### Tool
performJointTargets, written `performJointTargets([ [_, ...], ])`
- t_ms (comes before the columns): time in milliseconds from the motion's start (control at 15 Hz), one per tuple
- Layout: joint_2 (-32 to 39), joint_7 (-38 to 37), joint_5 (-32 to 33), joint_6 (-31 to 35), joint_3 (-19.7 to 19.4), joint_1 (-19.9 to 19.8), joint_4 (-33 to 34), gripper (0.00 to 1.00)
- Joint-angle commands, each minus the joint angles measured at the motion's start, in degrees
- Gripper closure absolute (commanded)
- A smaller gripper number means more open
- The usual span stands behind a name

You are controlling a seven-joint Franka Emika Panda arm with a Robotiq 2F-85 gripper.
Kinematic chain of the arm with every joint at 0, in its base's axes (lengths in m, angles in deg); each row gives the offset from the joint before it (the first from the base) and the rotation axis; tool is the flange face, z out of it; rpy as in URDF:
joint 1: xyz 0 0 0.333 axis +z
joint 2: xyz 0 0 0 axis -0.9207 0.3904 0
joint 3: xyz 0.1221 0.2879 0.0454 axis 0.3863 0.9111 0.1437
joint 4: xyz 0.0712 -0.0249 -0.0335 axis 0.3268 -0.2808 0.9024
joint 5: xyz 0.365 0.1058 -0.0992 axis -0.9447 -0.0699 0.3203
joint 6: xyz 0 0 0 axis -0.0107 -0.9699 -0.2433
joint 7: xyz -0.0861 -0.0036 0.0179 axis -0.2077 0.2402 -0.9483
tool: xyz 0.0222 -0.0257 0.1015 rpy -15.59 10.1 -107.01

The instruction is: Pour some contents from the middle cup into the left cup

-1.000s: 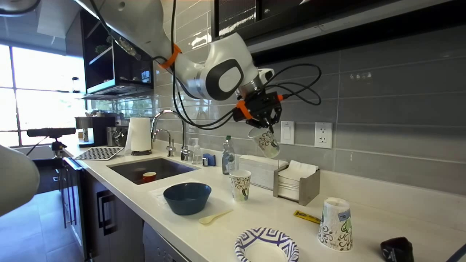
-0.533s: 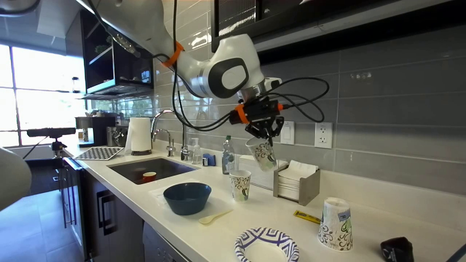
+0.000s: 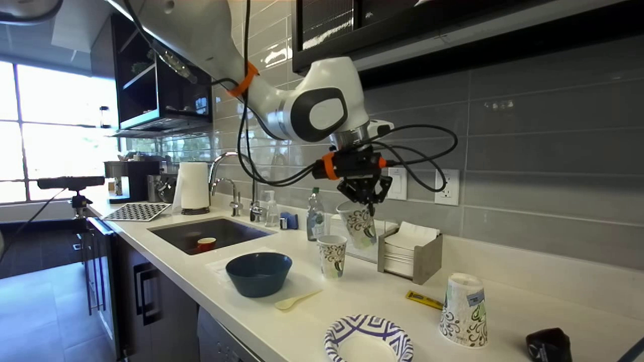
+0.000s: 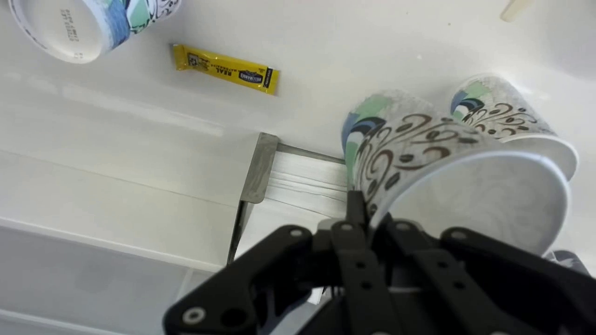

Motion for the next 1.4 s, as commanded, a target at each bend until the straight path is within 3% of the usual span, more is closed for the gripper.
performJointTargets([
  [0,1.0,-1.5,-2.9,0.2,-5.8,6.1,-0.4,0.99],
  [333,3.3,-1.0,-7.6,1.1,-8.6,8.7,-1.4,0.99],
  [1333,8.5,-2.3,-10.5,-0.2,-9.1,7.9,-2.6,0.99],
])
